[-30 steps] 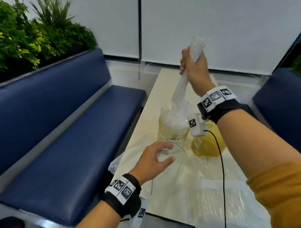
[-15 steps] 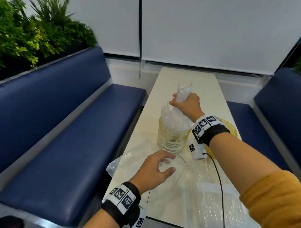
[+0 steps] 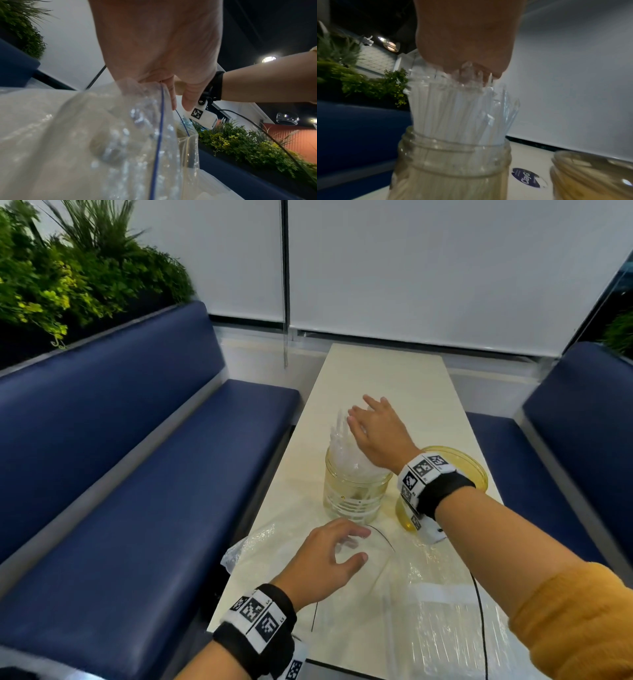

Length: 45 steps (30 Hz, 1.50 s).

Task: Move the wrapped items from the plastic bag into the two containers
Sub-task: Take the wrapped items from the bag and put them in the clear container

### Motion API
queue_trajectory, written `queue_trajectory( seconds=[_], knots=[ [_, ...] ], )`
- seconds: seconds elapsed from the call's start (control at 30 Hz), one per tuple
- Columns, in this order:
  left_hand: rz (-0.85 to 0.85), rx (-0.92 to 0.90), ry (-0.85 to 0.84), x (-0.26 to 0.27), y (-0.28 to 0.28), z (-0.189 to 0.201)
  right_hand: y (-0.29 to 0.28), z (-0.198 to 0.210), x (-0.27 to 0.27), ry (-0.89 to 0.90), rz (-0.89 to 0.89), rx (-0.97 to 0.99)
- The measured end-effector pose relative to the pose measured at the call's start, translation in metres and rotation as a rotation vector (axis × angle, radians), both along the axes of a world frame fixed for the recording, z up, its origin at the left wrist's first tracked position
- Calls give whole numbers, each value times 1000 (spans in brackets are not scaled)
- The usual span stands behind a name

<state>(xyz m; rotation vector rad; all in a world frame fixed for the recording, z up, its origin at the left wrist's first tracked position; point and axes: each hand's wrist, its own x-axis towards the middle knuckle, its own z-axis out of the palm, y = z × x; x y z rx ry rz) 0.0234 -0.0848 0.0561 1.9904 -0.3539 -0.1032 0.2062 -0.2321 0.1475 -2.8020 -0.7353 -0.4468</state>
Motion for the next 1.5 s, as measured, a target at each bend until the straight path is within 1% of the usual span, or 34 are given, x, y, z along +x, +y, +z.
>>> queue_trajectory(
  seconds=[0.03,0.07,0.13,0.17,0.2,0.23,0.3,0.33,0.37,0.4,0.43,0.47,0.5,0.53,0.6,0.63,0.67,0.73,0.83,0.9,0.93,0.97,1.03,1.07,1.1,1.13,1.2,1.33,1.4,1.5],
  knots=[
    [-5,3,-2,0,-1,0,1,6,1,10,-6,9],
    [-9,10,-6,0,-1,0,1,13,3,-6,-12,69],
    [-14,22,-12,0,-2,-1,3,24,7,-115,-25,244],
    [-16,23,-12,0,-2,0,3,26,8,-145,-31,288],
    [-18,25,-14,0,-2,0,3,26,8,-125,-25,274],
    [-22,31,-16,0,-3,0,2,22,6,-41,-13,201],
    [-28,41,-24,-1,-3,0,0,11,-2,166,-12,-37],
    [-31,42,-28,-2,-3,0,-3,6,-3,196,-11,-101],
    [-31,42,-33,-2,-3,0,-5,4,-5,167,-4,-76],
    [-27,39,-39,-2,-2,1,-5,5,-5,111,0,25],
    [-24,37,-39,-2,-2,1,-4,9,-5,15,-10,127],
    [-25,39,-32,-2,-1,1,-3,10,-2,-78,-53,191],
    [-26,44,-29,-2,-1,1,0,12,0,-112,-113,196],
    [-25,49,-29,-2,-1,1,2,12,-1,-81,-147,154],
    [-29,56,-33,-2,-2,2,8,1,-6,106,-147,-3],
    [-36,60,-33,-3,-3,2,9,-6,-9,180,-136,-47],
    [-42,62,-33,-4,-3,2,9,-12,-9,202,-119,-43],
    [-43,53,-33,-4,-2,3,8,-12,-7,142,-91,41],
    [-39,42,-20,-4,0,3,-1,9,-1,-17,-44,129],
    [-37,50,-19,-4,0,4,-8,18,-1,-59,-58,125],
    [-39,57,-21,-3,-1,4,-10,19,-1,-21,-98,77],
    [-43,61,-20,-3,-1,4,-11,18,-5,69,-132,8],
    [-48,60,-11,-3,-2,4,-11,8,-10,287,-135,-118],
    [-52,60,-5,-4,-2,3,-11,2,-11,351,-124,-137],
    [-57,60,0,-4,-3,3,-11,-3,-10,358,-113,-131],
    [-59,58,1,-5,-2,3,-12,-4,-7,320,-100,-108],
    [-55,49,3,-5,-1,2,-15,4,1,232,-73,-59],
    [-49,45,5,-4,-1,2,-19,24,8,134,7,-45],
    [-48,46,4,-3,-2,3,-15,20,5,166,10,6],
    [-53,50,0,-2,-3,1,-10,-4,-2,326,27,-17]
  ],
)
